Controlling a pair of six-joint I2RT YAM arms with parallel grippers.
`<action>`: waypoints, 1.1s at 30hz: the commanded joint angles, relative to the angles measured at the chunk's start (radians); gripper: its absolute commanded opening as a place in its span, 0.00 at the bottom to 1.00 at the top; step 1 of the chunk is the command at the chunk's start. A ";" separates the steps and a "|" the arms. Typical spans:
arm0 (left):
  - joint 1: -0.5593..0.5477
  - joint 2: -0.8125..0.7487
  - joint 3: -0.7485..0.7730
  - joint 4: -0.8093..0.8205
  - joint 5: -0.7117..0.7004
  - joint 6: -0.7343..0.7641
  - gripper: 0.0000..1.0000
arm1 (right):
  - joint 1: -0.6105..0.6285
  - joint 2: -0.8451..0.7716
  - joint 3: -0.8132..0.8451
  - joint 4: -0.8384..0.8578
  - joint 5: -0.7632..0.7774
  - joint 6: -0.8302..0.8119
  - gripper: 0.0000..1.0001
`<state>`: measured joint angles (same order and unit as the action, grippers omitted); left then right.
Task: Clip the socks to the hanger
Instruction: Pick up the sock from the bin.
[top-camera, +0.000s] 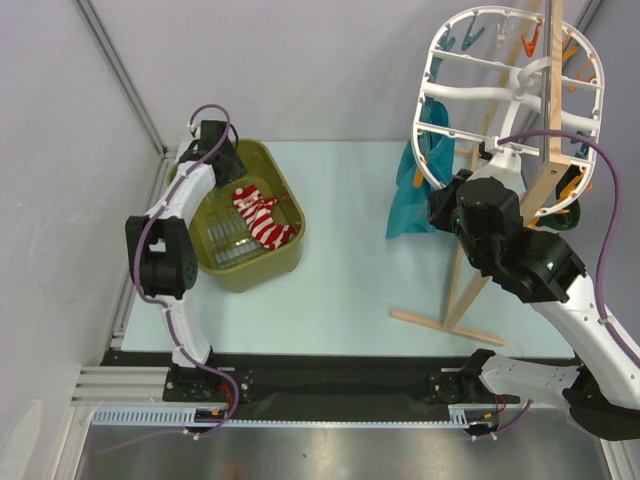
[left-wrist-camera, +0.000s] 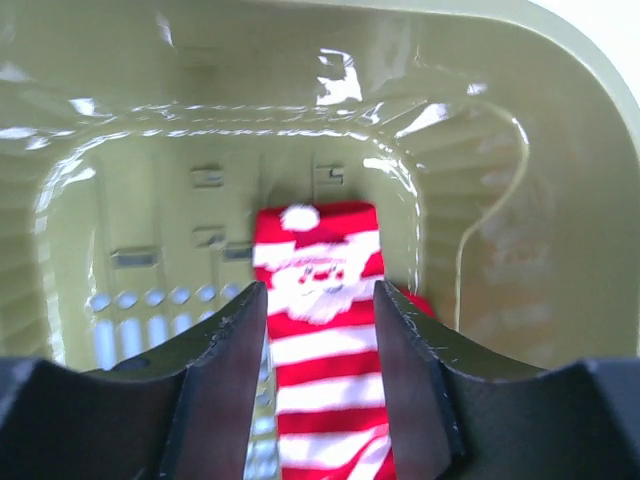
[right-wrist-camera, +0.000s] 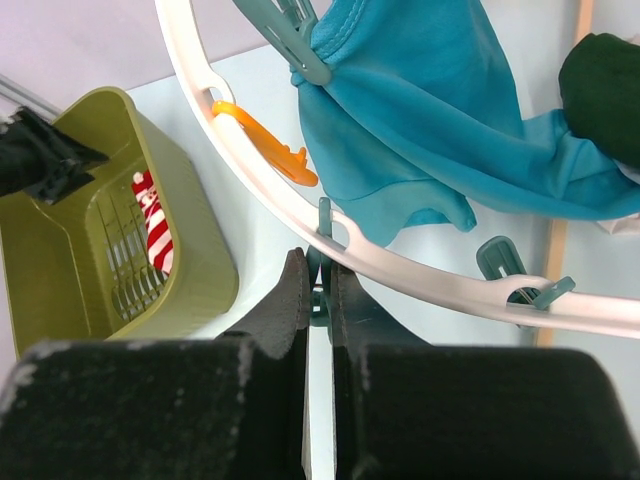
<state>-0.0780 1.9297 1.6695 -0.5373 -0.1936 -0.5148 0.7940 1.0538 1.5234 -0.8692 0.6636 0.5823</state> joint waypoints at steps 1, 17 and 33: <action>-0.011 0.090 0.076 -0.035 0.007 -0.037 0.51 | 0.011 0.028 0.011 -0.040 -0.119 -0.010 0.00; -0.011 0.196 0.010 0.008 -0.081 -0.065 0.52 | 0.010 0.022 0.004 -0.040 -0.121 -0.010 0.00; -0.009 0.233 0.044 0.049 -0.084 -0.019 0.20 | 0.010 0.025 0.001 -0.053 -0.124 -0.002 0.00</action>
<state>-0.0875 2.1624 1.6833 -0.5243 -0.2672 -0.5488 0.7940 1.0565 1.5265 -0.8696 0.6621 0.5823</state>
